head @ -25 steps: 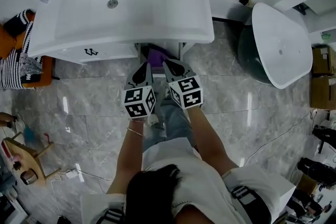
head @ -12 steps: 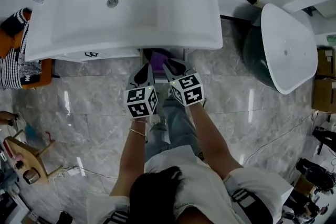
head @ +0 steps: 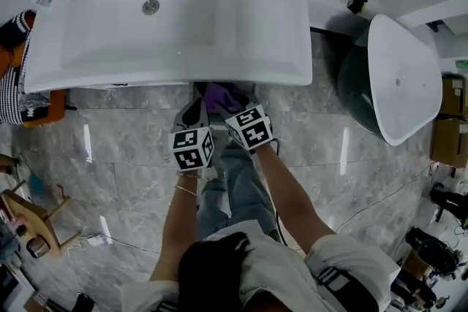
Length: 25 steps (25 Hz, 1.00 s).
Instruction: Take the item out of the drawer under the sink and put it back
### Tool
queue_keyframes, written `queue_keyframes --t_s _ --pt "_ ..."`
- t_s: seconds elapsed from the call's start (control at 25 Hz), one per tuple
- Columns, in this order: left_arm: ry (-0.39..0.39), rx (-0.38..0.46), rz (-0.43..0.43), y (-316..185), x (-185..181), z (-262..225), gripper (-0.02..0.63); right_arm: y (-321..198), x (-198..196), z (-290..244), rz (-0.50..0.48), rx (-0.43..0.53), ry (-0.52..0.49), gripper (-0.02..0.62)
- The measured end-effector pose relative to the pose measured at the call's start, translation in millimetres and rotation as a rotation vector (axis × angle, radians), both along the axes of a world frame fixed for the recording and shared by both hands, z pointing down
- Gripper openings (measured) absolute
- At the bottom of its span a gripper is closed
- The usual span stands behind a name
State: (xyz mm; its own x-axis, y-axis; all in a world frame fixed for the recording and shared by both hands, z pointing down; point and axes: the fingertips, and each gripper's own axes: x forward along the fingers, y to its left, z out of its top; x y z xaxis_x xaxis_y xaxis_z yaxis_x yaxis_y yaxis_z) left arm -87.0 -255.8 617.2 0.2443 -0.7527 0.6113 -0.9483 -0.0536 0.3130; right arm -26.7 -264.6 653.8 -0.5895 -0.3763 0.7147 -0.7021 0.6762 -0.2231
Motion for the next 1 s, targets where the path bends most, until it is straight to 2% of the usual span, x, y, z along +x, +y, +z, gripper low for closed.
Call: queue_keyframes --t_s 0.2,0.4,0.6,1.0 --pt "-0.008 -0.02 -0.001 -14.3 2.0 18.4 0.005 -16.5 1.8 30.2 -0.028 -0.028 0.038 0.231" --pt "-0.026 -0.055 -0.012 -21.1 -4.3 41.1 0.005 -22.2 -5.1 61.9 -0.1 -0.063 0.09 0.253" --pt "-0.037 -0.08 0.014 -23.5 0.1 60.7 0.005 -25.6 -8.8 87.9 -0.106 -0.088 0.109 0.255" --pt "-0.03 -0.126 -0.05 -33.2 -10.5 88.8 0.005 -26.9 -14.9 126.2 -0.141 -0.138 0.115 0.255"
